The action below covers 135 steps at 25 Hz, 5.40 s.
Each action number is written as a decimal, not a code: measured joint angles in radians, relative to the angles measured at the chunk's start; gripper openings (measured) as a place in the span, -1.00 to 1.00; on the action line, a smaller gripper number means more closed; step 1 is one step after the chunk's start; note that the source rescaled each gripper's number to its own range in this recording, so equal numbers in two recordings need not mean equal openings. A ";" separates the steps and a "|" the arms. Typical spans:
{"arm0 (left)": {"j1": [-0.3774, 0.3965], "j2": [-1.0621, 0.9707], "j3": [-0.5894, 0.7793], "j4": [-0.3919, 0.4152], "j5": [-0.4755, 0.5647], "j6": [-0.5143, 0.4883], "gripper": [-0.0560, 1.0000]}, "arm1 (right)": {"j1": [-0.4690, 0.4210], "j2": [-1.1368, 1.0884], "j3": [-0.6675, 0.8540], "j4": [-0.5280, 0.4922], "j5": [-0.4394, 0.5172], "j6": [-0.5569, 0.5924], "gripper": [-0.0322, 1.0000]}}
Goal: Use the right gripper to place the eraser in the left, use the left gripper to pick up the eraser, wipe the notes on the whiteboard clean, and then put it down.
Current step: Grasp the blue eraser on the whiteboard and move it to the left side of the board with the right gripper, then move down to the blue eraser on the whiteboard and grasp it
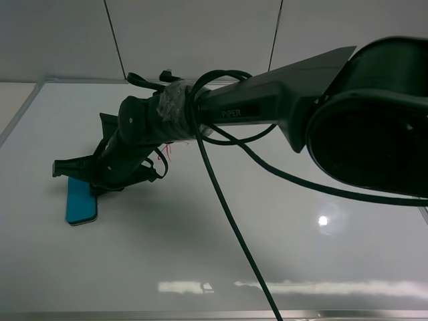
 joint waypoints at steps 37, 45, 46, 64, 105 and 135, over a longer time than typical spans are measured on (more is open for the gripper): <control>0.000 0.000 0.000 0.000 0.000 0.000 1.00 | -0.465 -0.780 0.376 -0.583 0.171 -0.038 -0.89; 0.000 0.000 0.000 0.000 0.000 0.000 1.00 | -0.675 -1.043 0.645 -0.617 0.168 0.012 -0.75; 0.000 0.000 0.000 0.000 0.000 0.000 1.00 | -0.699 -1.084 0.678 -0.627 0.169 0.012 -0.62; 0.000 0.000 0.000 0.000 0.000 0.000 1.00 | -0.959 -1.821 0.904 -0.670 0.391 -0.078 1.00; 0.000 0.000 0.000 0.000 0.000 0.000 1.00 | -0.961 -2.391 1.233 -0.691 0.634 -0.036 1.00; 0.000 0.000 0.000 0.000 0.000 0.000 1.00 | -1.027 -2.391 1.233 -0.691 0.634 -0.030 1.00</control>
